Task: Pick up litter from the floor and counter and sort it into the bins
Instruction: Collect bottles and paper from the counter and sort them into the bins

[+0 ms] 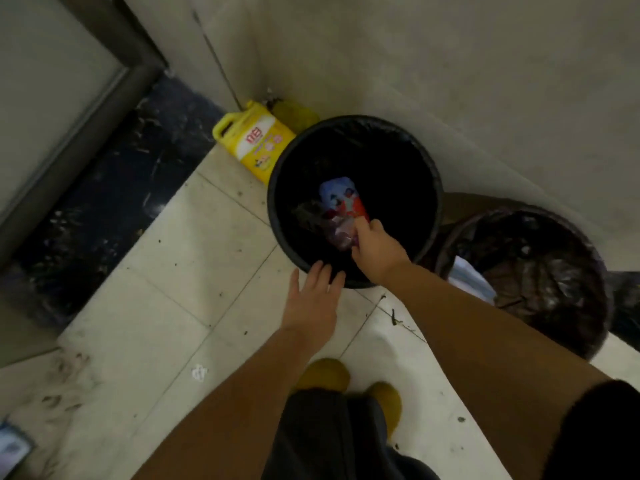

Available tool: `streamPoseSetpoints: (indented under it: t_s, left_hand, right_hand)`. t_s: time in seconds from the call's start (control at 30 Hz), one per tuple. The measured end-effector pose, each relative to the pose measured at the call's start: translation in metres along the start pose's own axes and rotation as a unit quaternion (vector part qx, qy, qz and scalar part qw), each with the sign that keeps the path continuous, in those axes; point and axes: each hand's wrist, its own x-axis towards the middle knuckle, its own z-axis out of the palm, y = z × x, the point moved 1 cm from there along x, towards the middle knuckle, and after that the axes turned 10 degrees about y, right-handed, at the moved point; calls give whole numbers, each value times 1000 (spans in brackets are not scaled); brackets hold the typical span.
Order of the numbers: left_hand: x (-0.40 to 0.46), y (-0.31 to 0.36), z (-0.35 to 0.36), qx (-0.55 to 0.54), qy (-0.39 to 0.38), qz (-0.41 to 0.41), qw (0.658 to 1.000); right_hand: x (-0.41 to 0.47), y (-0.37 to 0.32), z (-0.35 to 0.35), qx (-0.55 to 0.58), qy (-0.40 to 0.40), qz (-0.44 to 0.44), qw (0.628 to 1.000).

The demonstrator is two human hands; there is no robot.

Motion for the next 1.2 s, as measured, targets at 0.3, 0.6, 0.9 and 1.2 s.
streamPoseSetpoints:
  t_s: [0.3,0.6,0.9,1.2]
  left_hand:
    - [-2,-1,-17,26,-37,29,999]
    - [-64,15,-217,66,-31,23,997]
    - [-118,116,-438,-5,70,118,991]
    - [-172,296,-452,46,16,364,930]
  right_hand:
    - [2,2,-10,-89,-85,30,992]
    - [-114,-6,-238,-24,3,70,997]
    - [-288,-26,-404,74,130,159,976]
    - [-482,34,-402,152,226,391,879]
